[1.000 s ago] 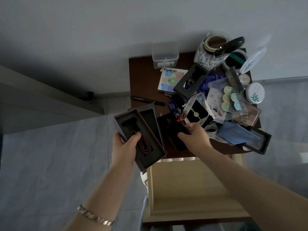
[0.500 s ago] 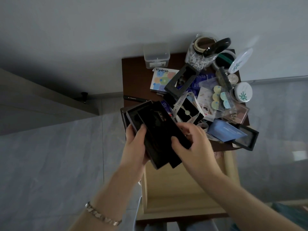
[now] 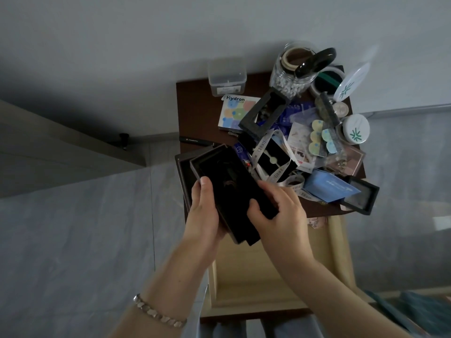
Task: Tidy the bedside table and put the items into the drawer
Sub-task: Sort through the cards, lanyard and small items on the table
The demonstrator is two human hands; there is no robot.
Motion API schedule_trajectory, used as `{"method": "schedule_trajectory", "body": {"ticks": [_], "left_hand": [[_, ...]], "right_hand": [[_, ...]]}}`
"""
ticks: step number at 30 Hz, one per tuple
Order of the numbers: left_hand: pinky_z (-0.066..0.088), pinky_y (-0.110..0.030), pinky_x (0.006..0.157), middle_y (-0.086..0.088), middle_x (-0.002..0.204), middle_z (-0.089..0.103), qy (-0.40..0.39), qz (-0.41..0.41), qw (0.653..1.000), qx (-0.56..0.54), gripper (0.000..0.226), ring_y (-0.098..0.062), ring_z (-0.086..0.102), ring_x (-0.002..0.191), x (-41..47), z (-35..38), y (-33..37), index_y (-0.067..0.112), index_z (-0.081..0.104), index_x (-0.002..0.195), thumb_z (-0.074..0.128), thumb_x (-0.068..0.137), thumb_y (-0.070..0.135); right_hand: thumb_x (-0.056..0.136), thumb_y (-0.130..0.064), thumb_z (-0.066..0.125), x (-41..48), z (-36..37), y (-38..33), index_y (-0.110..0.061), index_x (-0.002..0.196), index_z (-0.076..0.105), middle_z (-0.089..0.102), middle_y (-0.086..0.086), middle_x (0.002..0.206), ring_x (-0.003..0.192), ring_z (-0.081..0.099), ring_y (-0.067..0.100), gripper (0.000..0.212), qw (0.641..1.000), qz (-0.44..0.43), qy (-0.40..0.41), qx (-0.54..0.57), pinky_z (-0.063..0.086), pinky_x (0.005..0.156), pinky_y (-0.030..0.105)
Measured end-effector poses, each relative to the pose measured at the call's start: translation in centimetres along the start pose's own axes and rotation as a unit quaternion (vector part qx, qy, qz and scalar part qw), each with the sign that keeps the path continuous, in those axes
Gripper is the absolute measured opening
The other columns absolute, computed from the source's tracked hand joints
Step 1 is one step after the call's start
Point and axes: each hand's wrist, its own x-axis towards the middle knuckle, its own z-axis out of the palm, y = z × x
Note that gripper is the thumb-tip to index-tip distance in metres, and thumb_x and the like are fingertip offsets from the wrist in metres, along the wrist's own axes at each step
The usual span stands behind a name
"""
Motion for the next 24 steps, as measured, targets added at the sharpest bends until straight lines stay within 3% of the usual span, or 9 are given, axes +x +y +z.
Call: {"method": "schedule_trajectory", "body": {"ticks": [2, 6, 10, 13, 16, 20, 24], "left_hand": [[0.056, -0.044, 0.075, -0.006, 0.120, 0.061, -0.004, 0.006, 1.000, 0.018, 0.039, -0.023, 0.063, 0.105, 0.1, 0.1, -0.1, 0.034, 0.042, 0.129, 0.028, 0.096, 0.049], [0.049, -0.054, 0.090, -0.004, 0.126, 0.056, -0.021, 0.028, 0.998, 0.049, 0.039, -0.025, 0.057, 0.114, -0.3, 0.6, -0.7, 0.040, 0.037, 0.130, 0.032, 0.093, 0.051], [0.048, -0.054, 0.092, -0.001, 0.126, 0.055, -0.024, 0.049, 0.998, 0.045, 0.038, -0.023, 0.057, 0.114, -0.7, 0.6, -0.8, 0.041, 0.037, 0.127, 0.040, 0.090, 0.047], [0.050, -0.048, 0.090, -0.002, 0.116, 0.060, 0.025, 0.042, 0.997, 0.058, 0.019, -0.021, 0.061, 0.105, -0.3, -0.1, -0.4, 0.041, 0.048, 0.111, 0.041, 0.094, 0.042], [0.053, -0.047, 0.085, -0.006, 0.105, 0.065, 0.069, 0.011, 0.996, 0.064, 0.025, -0.025, 0.065, 0.095, 0.0, -0.9, -0.4, 0.031, 0.055, 0.108, 0.045, 0.091, 0.046], [0.054, -0.034, 0.069, -0.003, 0.090, 0.064, 0.107, 0.048, 0.985, 0.128, 0.016, -0.020, 0.065, 0.083, 0.1, -1.6, -0.7, 0.024, 0.056, 0.095, 0.045, 0.094, 0.036], [0.049, -0.028, 0.058, -0.001, 0.087, 0.063, 0.167, 0.065, 0.969, 0.172, 0.022, -0.018, 0.064, 0.078, 0.2, -3.2, -0.8, 0.020, 0.055, 0.105, 0.044, 0.095, 0.036]], "right_hand": [[0.086, -0.020, 0.059, -0.2, 0.0, 0.1, -0.020, 0.122, 0.058, 0.045, -0.014, 0.095, 0.097, 0.049, 0.006, 0.035, 1.000, 0.008, 0.003, 0.005, 0.044, 0.078, 0.005], [0.087, -0.021, 0.060, -0.3, 0.4, 0.6, -0.016, 0.127, 0.055, 0.040, -0.013, 0.093, 0.104, 0.046, 0.014, 0.041, 0.999, -0.011, 0.026, -0.031, 0.043, 0.088, 0.023], [0.089, -0.026, 0.057, -0.2, 1.0, 0.9, -0.021, 0.127, 0.056, 0.042, -0.005, 0.105, 0.106, 0.036, 0.009, 0.038, 0.998, -0.022, 0.016, -0.048, 0.031, 0.090, 0.018], [0.090, -0.024, 0.056, 0.5, 0.8, 1.3, -0.027, 0.117, 0.061, 0.055, -0.003, 0.107, 0.102, 0.054, 0.009, 0.028, 0.996, 0.058, -0.028, 0.065, 0.044, 0.085, 0.015], [0.087, -0.022, 0.061, 1.0, 0.7, 1.0, -0.023, 0.117, 0.055, 0.070, 0.000, 0.091, 0.081, 0.067, 0.008, 0.031, 0.939, 0.208, -0.108, 0.250, 0.054, 0.075, 0.024], [0.090, -0.019, 0.056, 0.3, 1.6, 0.9, -0.015, 0.114, 0.058, 0.065, -0.008, 0.085, 0.073, 0.062, -0.001, 0.024, 0.979, 0.094, -0.170, 0.056, 0.049, 0.063, 0.011], [0.088, -0.025, 0.059, 1.9, 2.5, 1.1, -0.017, 0.115, 0.059, 0.065, -0.003, 0.095, 0.084, 0.062, 0.008, 0.028, 0.969, 0.032, -0.242, -0.044, 0.052, 0.077, 0.022]]}}
